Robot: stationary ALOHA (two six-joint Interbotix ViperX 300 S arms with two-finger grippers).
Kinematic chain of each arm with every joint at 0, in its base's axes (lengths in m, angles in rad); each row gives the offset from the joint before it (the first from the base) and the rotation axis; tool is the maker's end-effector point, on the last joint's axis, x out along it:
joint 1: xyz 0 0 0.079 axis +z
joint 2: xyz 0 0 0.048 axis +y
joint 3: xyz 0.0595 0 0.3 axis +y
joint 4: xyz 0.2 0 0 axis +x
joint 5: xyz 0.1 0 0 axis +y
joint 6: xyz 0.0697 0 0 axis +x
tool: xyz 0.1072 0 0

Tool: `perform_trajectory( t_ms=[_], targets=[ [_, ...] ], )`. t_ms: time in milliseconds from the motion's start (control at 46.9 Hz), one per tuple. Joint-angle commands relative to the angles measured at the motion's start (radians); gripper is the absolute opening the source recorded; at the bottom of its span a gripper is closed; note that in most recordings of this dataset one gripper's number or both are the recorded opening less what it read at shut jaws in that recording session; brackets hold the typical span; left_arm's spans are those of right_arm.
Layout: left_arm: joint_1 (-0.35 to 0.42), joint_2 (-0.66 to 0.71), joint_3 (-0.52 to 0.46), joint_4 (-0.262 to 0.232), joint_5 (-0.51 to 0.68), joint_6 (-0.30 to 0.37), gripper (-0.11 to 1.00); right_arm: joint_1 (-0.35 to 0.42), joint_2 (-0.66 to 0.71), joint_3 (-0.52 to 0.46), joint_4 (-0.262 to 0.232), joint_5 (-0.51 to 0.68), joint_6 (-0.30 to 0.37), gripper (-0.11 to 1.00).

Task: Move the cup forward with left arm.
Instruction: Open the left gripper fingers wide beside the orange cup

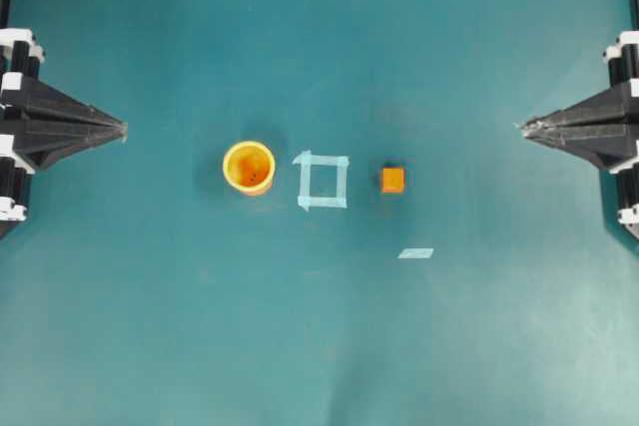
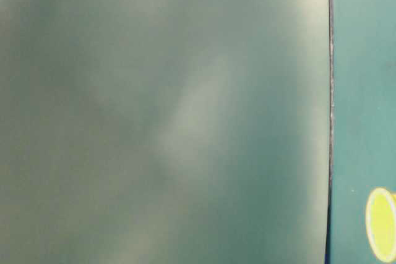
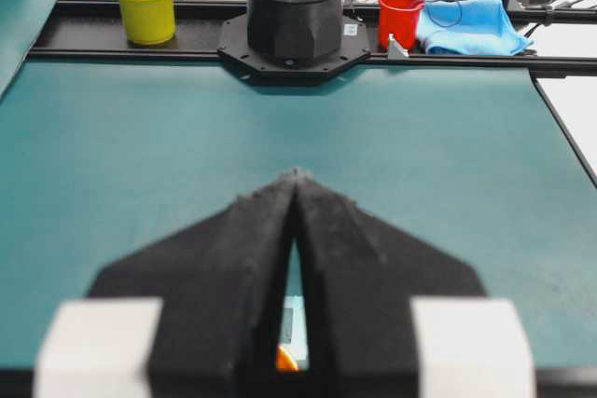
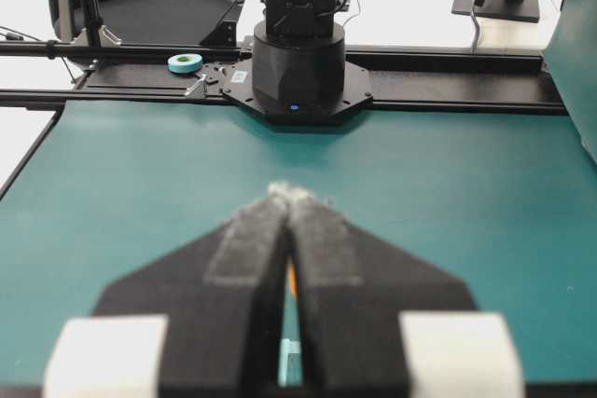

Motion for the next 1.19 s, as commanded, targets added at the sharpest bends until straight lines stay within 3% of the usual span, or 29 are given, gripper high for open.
perform_trajectory(
  t_ms=[0,469,725,874,938,1172],
  targets=[
    [-0.002,-0.012,-0.015,0.008,-0.002,0.012,0.0,-0.002,0.006,-0.025,0.002,-0.008,0.006,-0.01],
    [-0.002,-0.034,-0.021,0.008,0.031,0.017,0.0,-0.002,0.011,-0.044,0.002,-0.003,0.006,-0.01],
    [-0.002,-0.02,-0.017,0.012,0.048,0.087,0.0,-0.005,0.011,-0.048,0.002,-0.003,0.006,-0.01],
    [-0.002,-0.011,-0.015,0.011,0.055,0.086,0.01,-0.005,0.008,-0.049,0.002,-0.003,0.008,-0.01],
    [-0.002,-0.006,-0.015,0.011,0.063,0.081,0.07,-0.005,0.008,-0.051,0.002,-0.003,0.006,-0.01],
    [-0.002,0.008,-0.014,0.005,0.069,0.08,0.69,-0.005,0.006,-0.058,0.002,-0.002,0.006,-0.01]
  ],
)
